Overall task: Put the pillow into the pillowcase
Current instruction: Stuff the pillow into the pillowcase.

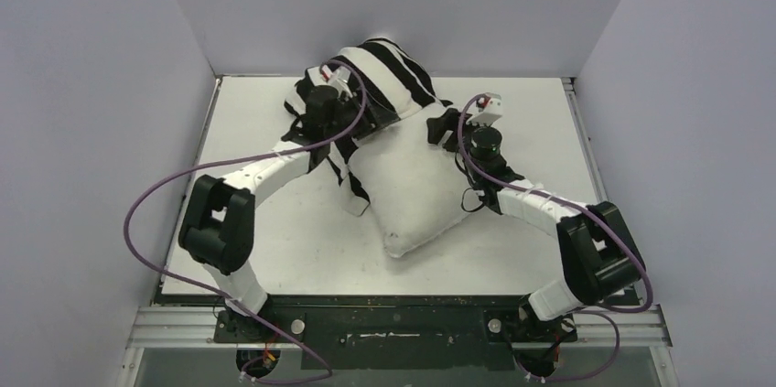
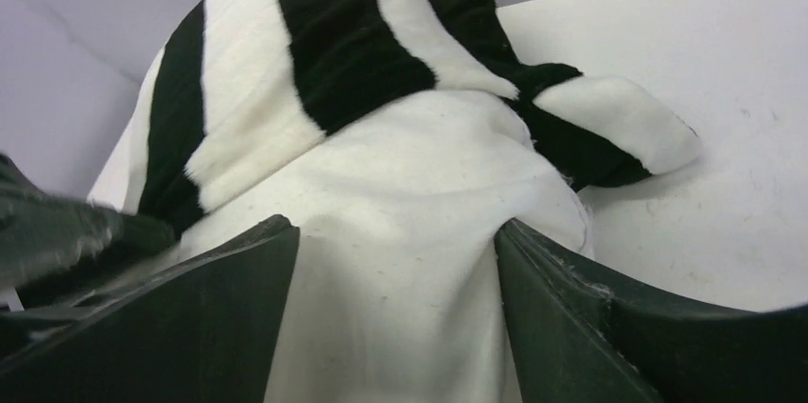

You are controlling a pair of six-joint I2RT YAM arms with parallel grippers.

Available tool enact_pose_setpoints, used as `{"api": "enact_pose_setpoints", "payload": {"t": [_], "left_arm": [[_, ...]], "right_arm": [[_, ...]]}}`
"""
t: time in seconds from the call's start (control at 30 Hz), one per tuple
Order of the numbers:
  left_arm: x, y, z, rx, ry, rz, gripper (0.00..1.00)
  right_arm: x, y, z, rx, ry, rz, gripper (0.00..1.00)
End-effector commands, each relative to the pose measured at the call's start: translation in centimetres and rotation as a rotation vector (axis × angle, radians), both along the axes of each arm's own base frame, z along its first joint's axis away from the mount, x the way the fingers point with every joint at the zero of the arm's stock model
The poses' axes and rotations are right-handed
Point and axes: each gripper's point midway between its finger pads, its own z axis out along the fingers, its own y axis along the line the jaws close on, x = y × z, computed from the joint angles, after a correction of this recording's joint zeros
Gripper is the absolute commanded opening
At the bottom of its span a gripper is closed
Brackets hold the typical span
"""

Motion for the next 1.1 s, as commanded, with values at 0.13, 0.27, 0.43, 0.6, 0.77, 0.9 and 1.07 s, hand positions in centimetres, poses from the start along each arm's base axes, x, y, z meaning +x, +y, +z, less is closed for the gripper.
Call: {"api": "enact_pose_setpoints", "payload": {"t": [0.13, 0.27, 0.43, 0.6, 0.77, 0.9, 1.07], "left_arm": [[-1.8, 12.3, 6.6, 0.132, -0.161, 0.198, 0.56], [-3.4, 16.3, 2.6, 0.151, -0.084, 0.286, 0.56], [-5.3, 16.6, -2.3, 0.057, -0.001, 0.301, 0.52], [-5.5, 15.7, -6.8, -0.004, 0.076, 0.302, 0.50], [-5.6, 13.6, -10.9, 0.084, 0.098, 0.294, 0.55], [-5.5, 12.9, -14.5, 0.118, 0.148, 0.317, 0.60], [-4.4, 13.1, -17.7, 0.139, 0.191, 0.366, 0.61]], "right_arm": [[-4.6, 6.1, 6.4, -0.387, -0.125, 0.399, 0.94], [-6.6, 10.2, 5.9, -0.584, -0.135, 0.507, 1.00], [-8.4, 15.4, 3.2, -0.803, -0.141, 0.582, 1.00], [-7.5, 17.5, -1.2, -0.962, -0.092, 0.583, 1.00], [-4.4, 17.4, -7.5, -0.924, 0.047, 0.544, 0.82], [-3.7, 17.3, -8.0, -0.802, 0.040, 0.507, 0.25], [-3.5, 17.8, -7.8, -0.707, 0.036, 0.516, 0.00]]}}
